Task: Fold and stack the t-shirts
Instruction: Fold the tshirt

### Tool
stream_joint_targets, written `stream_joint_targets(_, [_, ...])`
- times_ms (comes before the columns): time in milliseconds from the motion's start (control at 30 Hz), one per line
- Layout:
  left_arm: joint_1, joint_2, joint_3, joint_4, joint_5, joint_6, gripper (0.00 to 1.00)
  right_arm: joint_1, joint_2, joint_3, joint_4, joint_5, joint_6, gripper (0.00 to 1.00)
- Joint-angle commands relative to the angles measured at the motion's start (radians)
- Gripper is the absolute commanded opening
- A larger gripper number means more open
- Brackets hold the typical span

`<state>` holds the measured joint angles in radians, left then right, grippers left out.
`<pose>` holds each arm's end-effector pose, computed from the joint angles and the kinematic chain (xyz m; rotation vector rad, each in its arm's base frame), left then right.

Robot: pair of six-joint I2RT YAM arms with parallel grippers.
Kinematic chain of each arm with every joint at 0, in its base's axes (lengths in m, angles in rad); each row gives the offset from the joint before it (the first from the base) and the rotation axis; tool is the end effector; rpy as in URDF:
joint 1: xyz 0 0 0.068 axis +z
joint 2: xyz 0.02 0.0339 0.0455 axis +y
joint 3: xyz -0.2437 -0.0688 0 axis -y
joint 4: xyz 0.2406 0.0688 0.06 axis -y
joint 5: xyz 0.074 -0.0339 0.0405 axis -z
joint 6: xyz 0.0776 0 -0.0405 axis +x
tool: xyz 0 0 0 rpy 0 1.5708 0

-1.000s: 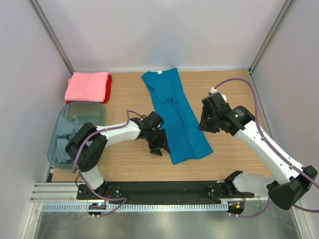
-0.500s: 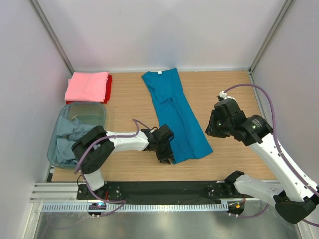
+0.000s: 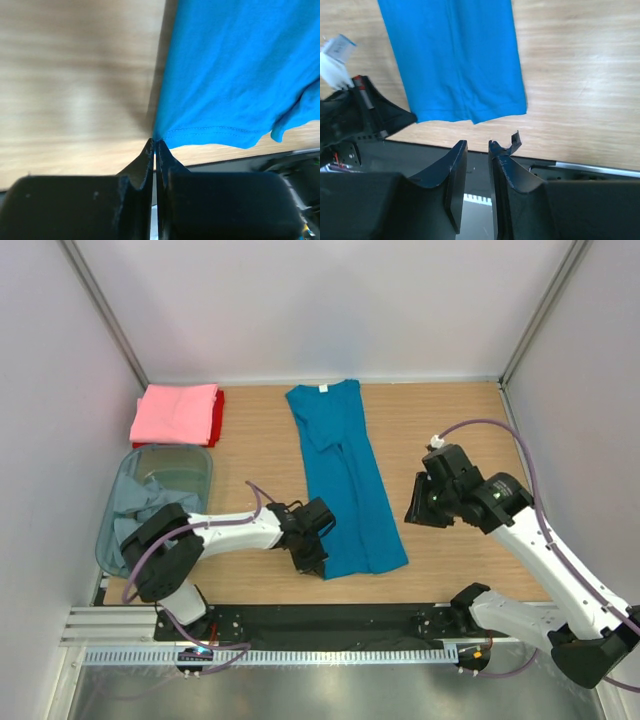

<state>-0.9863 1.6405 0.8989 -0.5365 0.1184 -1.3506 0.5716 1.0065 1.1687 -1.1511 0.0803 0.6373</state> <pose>0.1571 -0.2540 0.0937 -0.5343 3.0501 -0.4918 0.1721 0.1033 0.2910 0.1165 2.5934 0.3560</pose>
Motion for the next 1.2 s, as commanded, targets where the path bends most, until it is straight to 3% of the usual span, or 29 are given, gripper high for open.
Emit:
stream_joint_targets(0, [-0.003, -0.106, -0.044, -0.149, -0.033, 0.010, 0.00, -0.004, 0.010, -0.079, 0.030, -0.111, 0.036, 0.31])
stream_joint_targets(167, [-0.002, -0.188, -0.136, -0.197, 0.003, 0.001, 0.01, -0.004, 0.033, -0.233, 0.117, -0.266, 0.081, 0.38])
stream_joint_targets(233, [-0.003, -0.234, -0.169, -0.217, -0.005, -0.004, 0.07, -0.006, 0.037, -0.306, 0.151, -0.312, 0.105, 0.41])
stream_joint_targets(400, [0.003, -0.317, -0.187, -0.208, -0.037, 0.010, 0.41, -0.003, 0.050, -0.435, 0.234, -0.343, 0.128, 0.50])
stream_joint_targets(600, [0.021, -0.357, -0.250, 0.002, 0.023, 0.018, 0.54, -0.006, 0.034, -0.587, 0.375, -0.399, 0.191, 0.51])
stream_joint_targets(967, [0.040, -0.272, -0.291, 0.032, 0.066, 0.037, 0.50, -0.006, 0.113, -0.669, 0.527, -0.383, 0.191, 0.49])
stream_joint_targets(1167, [0.057, -0.262, -0.298, 0.056, 0.072, 0.062, 0.42, -0.004, 0.141, -0.688, 0.550, -0.358, 0.188, 0.45])
